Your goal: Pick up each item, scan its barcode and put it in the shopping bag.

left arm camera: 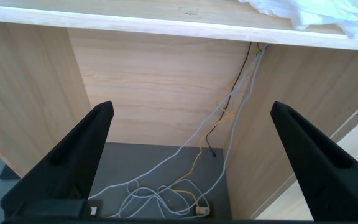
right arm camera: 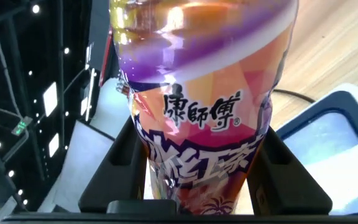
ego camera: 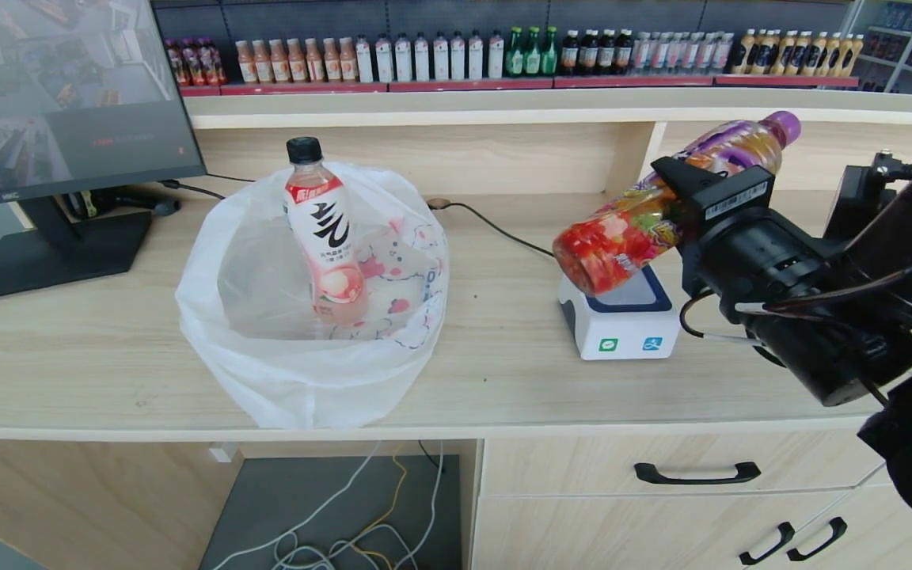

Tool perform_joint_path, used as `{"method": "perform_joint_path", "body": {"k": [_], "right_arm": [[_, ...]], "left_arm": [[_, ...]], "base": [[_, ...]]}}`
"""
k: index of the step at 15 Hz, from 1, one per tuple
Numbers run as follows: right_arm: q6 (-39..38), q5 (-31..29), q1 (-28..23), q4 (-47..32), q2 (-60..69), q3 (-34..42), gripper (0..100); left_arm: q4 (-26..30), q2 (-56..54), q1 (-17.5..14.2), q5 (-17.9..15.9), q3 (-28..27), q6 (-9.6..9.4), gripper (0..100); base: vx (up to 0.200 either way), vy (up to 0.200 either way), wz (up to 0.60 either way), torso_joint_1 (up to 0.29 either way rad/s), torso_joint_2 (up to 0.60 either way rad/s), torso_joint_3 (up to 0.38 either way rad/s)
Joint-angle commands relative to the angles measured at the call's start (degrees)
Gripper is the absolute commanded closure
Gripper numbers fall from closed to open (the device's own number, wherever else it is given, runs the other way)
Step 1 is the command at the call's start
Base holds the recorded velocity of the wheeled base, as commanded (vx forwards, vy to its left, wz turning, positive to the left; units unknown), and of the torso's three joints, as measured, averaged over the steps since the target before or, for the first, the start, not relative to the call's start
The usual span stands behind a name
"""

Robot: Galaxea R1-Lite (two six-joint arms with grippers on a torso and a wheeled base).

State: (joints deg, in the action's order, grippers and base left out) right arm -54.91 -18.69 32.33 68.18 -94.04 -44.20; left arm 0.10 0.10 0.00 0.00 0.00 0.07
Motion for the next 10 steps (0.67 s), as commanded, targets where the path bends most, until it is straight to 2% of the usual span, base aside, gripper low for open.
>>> {"method": "perform_joint_path", "body": {"k": [1,3,4,7,8,9,10], "right_arm": [[2.08,0.14,1.86,0.02,3.16,-0.45,100],[5.51,0.14,3.0,-0.07,4.48,-1.76,100],[12.81,0.23,4.41,-0.07,5.97,-1.94,100],[22.91,0.14,6.78,0.02,7.99,-2.2,100],[32.05,0.06,6.78,0.11,7.91,-3.7,100],[37.68,0.06,7.22,0.37,7.99,-3.52,100],[39.79,-0.21,7.49,0.72,8.08,-3.52,100]], "left_arm": [[-0.01,-0.01,0.0,0.0,0.0,0.01,0],[-0.01,-0.01,-0.09,0.0,0.0,0.01,0],[-0.01,-0.01,0.0,0.0,0.0,0.01,0],[-0.01,-0.01,0.0,0.0,0.0,0.01,0],[-0.01,-0.01,-0.09,0.0,0.0,0.01,0],[-0.01,-0.01,0.0,0.0,0.0,-0.07,0],[-0.01,-0.01,-0.09,0.0,0.0,0.01,0]], "base": [[0.0,0.0,0.0,0.0,0.0,0.0],[0.0,0.0,0.0,0.0,0.0,0.0],[0.0,0.0,0.0,0.0,0.0,0.0],[0.0,0.0,0.0,0.0,0.0,0.0],[0.0,0.0,0.0,0.0,0.0,0.0],[0.0,0.0,0.0,0.0,0.0,0.0],[0.0,0.0,0.0,0.0,0.0,0.0]]}}
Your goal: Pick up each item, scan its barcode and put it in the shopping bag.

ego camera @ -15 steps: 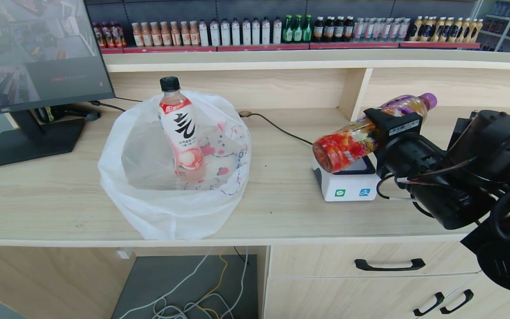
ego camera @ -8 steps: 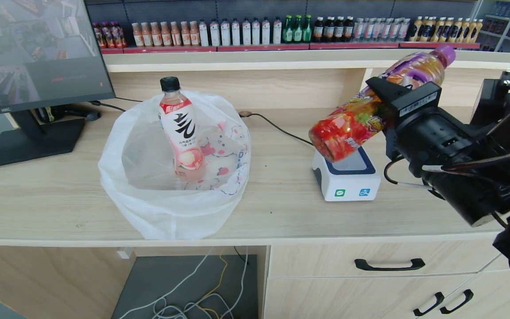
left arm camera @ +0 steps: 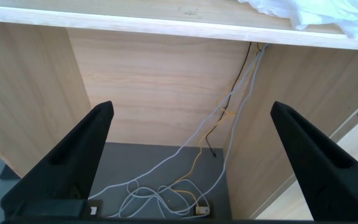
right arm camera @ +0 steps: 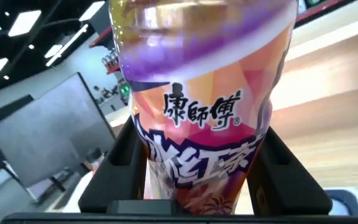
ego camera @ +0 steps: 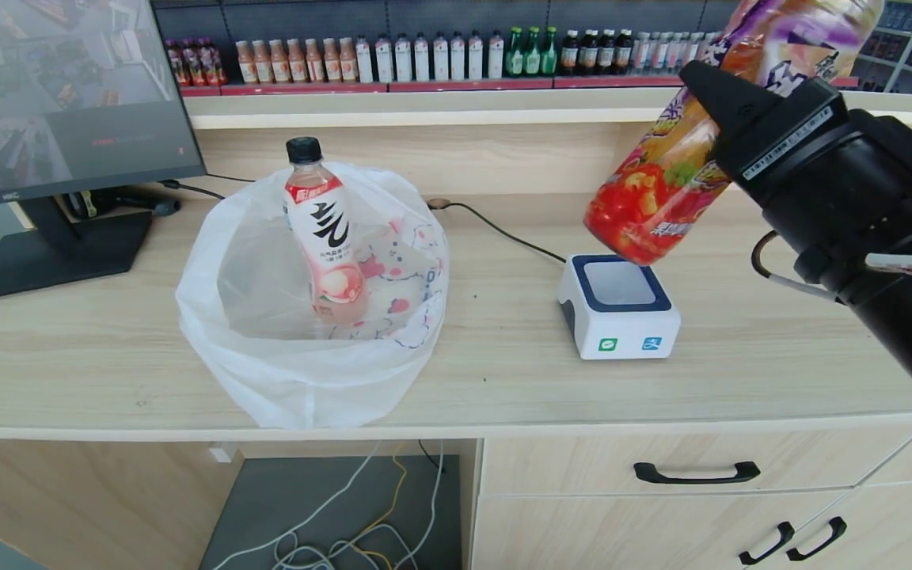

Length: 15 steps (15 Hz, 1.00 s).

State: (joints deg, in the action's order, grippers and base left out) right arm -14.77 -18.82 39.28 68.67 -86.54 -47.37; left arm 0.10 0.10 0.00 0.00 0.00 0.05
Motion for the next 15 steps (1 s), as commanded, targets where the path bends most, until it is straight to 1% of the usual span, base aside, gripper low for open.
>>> {"method": "perform_joint_path", "body": {"k": [1,2,4,5,6,7,8,11,13,14,15], "right_arm": [[6.6,-0.16,0.36,0.24,0.85,-0.44,100],[11.52,-0.07,-0.25,0.41,0.85,-0.26,100],[16.09,0.45,-0.61,1.03,1.81,0.53,100],[17.41,3.09,-0.61,0.94,2.43,2.28,100],[18.64,7.4,-0.78,1.03,2.96,4.31,100],[20.31,10.3,-2.19,0.68,4.28,6.15,100],[22.86,11.62,-2.98,0.76,4.89,7.91,100],[23.21,11.7,-3.77,1.03,6.91,13.89,100],[23.04,11.53,-3.77,1.12,7.0,15.2,100],[24.71,11.53,-3.07,1.73,6.91,16.87,100],[26.29,11.53,-2.1,4.46,6.65,18.46,100]], "left_arm": [[-0.01,-0.01,0.0,0.0,0.0,0.04,0],[-0.01,-0.01,0.0,0.0,0.0,0.04,0],[-0.01,-0.01,0.0,0.0,0.0,-0.05,0],[-0.01,-0.01,0.0,0.0,0.0,-0.05,0],[-0.01,-0.01,0.0,0.0,0.0,0.04,0],[-0.01,-0.01,0.0,0.0,0.0,-0.14,0],[-0.01,-0.01,0.0,0.0,0.0,-0.05,0],[-0.01,-0.01,0.0,0.0,0.0,-0.14,0],[-0.01,-0.01,0.0,0.0,0.0,-0.05,0],[-0.01,-0.01,0.0,0.0,0.0,-0.05,0],[-0.01,-0.01,0.0,0.0,0.0,-0.14,0]], "base": [[0.0,0.0,0.0,0.0,0.0,0.0],[0.0,0.0,0.0,0.0,0.0,0.0],[0.0,0.0,0.0,0.0,0.0,0.0],[0.0,0.0,0.0,0.0,0.0,0.0],[0.0,0.0,0.0,0.0,0.0,0.0],[0.0,0.0,0.0,0.0,0.0,0.0],[0.0,0.0,0.0,0.0,0.0,0.0],[0.0,0.0,0.0,0.0,0.0,0.0],[0.0,0.0,0.0,0.0,0.0,0.0],[0.0,0.0,0.0,0.0,0.0,0.0],[0.0,0.0,0.0,0.0,0.0,0.0]]}}
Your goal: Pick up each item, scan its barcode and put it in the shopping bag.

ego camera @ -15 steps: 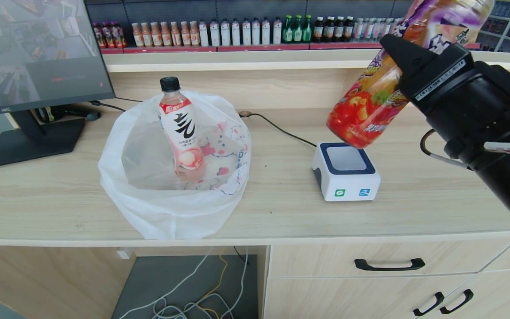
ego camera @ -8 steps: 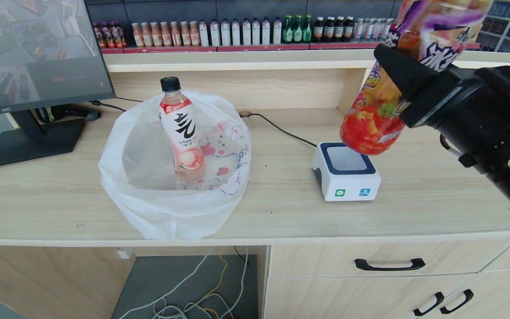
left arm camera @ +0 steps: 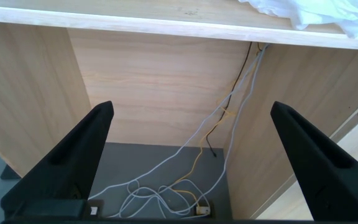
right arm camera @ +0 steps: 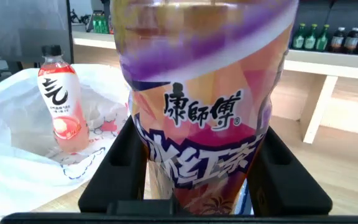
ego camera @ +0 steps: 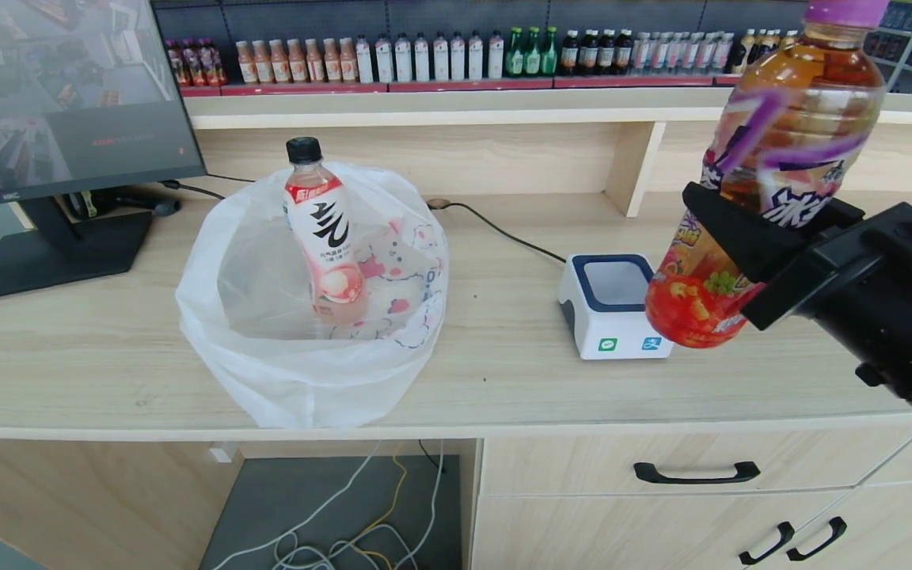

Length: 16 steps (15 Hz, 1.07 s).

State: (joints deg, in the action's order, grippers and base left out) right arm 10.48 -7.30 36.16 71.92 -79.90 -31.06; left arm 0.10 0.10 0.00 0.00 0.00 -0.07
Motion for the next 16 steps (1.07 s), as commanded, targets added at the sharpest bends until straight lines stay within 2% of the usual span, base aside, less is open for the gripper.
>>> {"method": "perform_joint_path", "body": {"k": [1,3,4,6,8,10,12,16], "right_arm": [[0.85,-0.08,1.02,1.82,-0.17,2.15,100],[-0.99,0.36,1.02,1.38,-0.87,0.56,100],[-4.33,2.47,1.81,1.46,-1.4,0.74,100],[-4.42,3.43,1.28,1.11,-1.05,-3.92,100],[-4.51,3.0,0.76,3.13,-2.28,-0.05,100],[-4.51,3.0,-0.3,5.51,-3.95,0.3,100],[-4.51,3.0,-1.18,5.77,-5.71,-1.72,100],[-4.68,3.17,-1.97,6.56,-5.88,-1.11,100]], "left_arm": [[-0.01,-0.01,0.0,0.0,0.0,-0.01,0],[-0.01,-0.01,0.0,0.0,0.0,0.07,0],[-0.01,-0.01,0.0,0.0,0.0,0.07,0],[-0.01,-0.01,0.0,0.0,0.0,0.07,0],[-0.01,-0.01,0.0,0.0,0.0,0.16,0],[-0.01,-0.01,-0.09,0.0,0.0,0.25,0],[-0.01,-0.01,0.0,0.0,0.0,0.25,0],[-0.01,-0.01,0.0,0.0,0.0,0.25,0]], "base": [[0.0,0.0,0.0,0.0,0.0,0.0],[0.0,0.0,0.0,0.0,0.0,0.0],[0.0,0.0,0.0,0.0,0.0,0.0],[0.0,0.0,0.0,0.0,0.0,0.0],[0.0,0.0,0.0,0.0,0.0,0.0],[0.0,0.0,0.0,0.0,0.0,0.0],[0.0,0.2,0.0,0.002,0.0,0.002],[0.0,0.2,0.0,0.007,0.01,0.004]]}}
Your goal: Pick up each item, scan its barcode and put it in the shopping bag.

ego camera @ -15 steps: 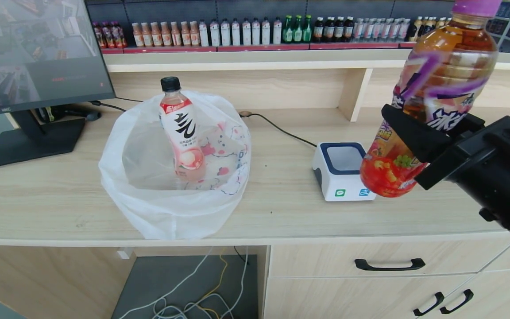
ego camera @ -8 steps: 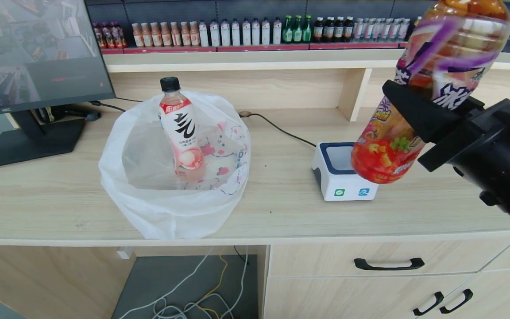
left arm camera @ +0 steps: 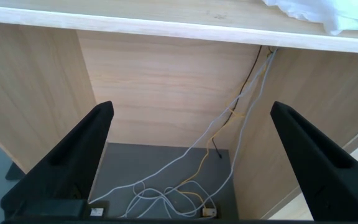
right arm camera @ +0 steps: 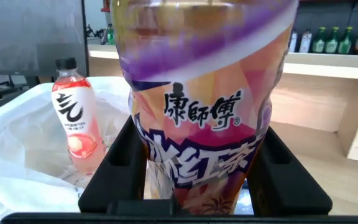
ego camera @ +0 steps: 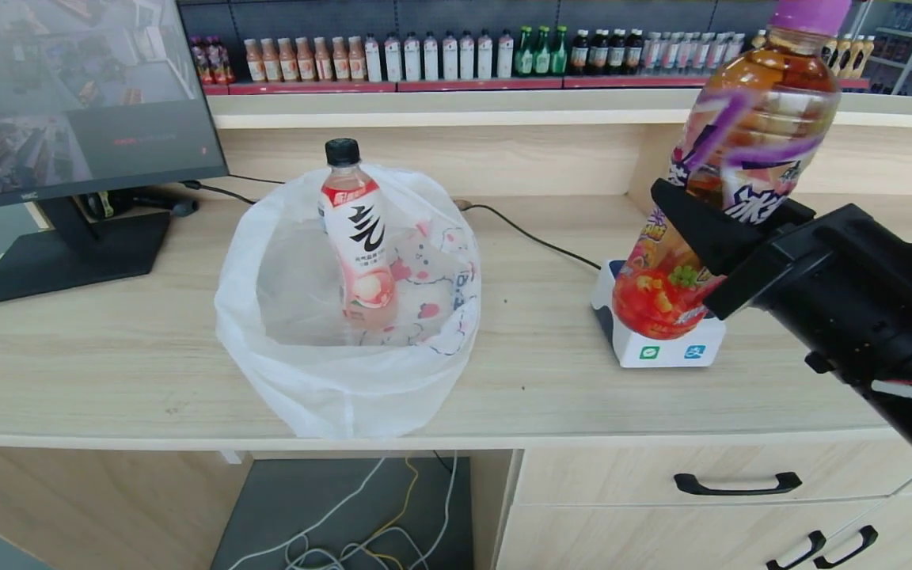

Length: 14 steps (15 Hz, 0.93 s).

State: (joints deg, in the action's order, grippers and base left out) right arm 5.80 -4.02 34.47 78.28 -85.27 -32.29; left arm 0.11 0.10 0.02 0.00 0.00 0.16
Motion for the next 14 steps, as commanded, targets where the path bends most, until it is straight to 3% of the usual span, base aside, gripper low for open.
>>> {"method": "perform_joint_path", "body": {"k": [1,14], "right_arm": [[0.0,-0.02,-0.37,0.56,-0.6,0.21,100],[-0.71,0.33,-3.36,1.88,-5.61,-2.78,100]], "left_arm": [[-0.02,-0.01,-0.02,0.0,0.0,0.02,0],[-0.02,-0.01,-0.02,0.0,0.0,-0.33,0]], "base": [[0.0,0.2,0.0,0.007,0.0,0.002],[0.0,0.2,0.0,0.003,0.0,0.003]]}}
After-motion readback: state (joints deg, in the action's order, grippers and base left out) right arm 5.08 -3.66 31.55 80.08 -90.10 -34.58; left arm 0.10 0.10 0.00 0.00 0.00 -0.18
